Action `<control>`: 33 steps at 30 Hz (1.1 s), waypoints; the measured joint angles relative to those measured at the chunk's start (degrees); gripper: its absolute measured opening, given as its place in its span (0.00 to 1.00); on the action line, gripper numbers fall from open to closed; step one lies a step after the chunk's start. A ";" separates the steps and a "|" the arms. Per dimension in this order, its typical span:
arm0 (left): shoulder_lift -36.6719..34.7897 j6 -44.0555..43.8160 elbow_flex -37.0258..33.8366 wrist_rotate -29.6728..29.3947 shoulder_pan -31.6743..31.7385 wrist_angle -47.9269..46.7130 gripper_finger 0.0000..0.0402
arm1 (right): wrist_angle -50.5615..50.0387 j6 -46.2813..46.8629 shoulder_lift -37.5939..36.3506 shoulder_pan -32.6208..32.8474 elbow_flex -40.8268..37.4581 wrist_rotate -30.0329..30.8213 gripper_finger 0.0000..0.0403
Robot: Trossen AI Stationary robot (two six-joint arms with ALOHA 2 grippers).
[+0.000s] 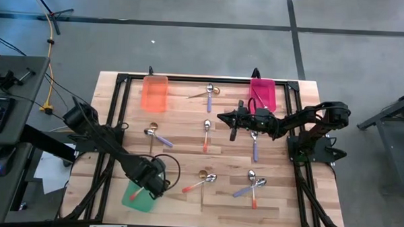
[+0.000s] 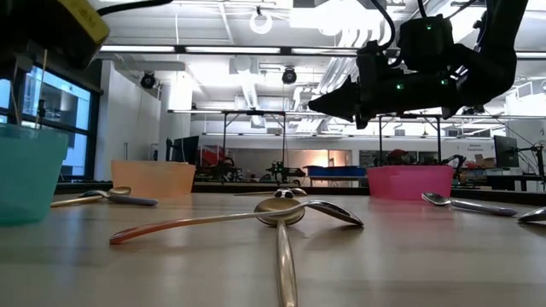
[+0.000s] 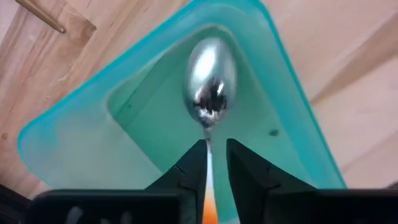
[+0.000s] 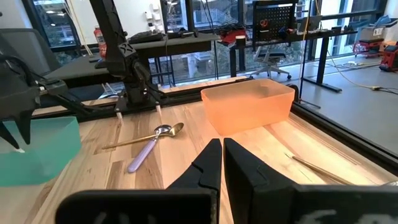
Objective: Sort silverware by color (type)
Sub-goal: Put the purple spoon into the orange bin
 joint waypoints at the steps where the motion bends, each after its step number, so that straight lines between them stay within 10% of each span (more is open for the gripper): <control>1: -0.56 0.63 0.00 0.02 0.00 -0.03 0.16 | 0.00 -0.02 0.00 0.00 0.00 0.00 0.01; 12: -11.12 19.70 -1.32 -11.36 3.93 4.08 0.01 | -1.31 0.52 -0.82 0.15 0.00 -1.11 0.01; 33: -20.18 60.00 -36.86 4.32 40.65 78.76 0.00 | -46.52 12.97 -13.78 5.77 7.50 17.55 0.01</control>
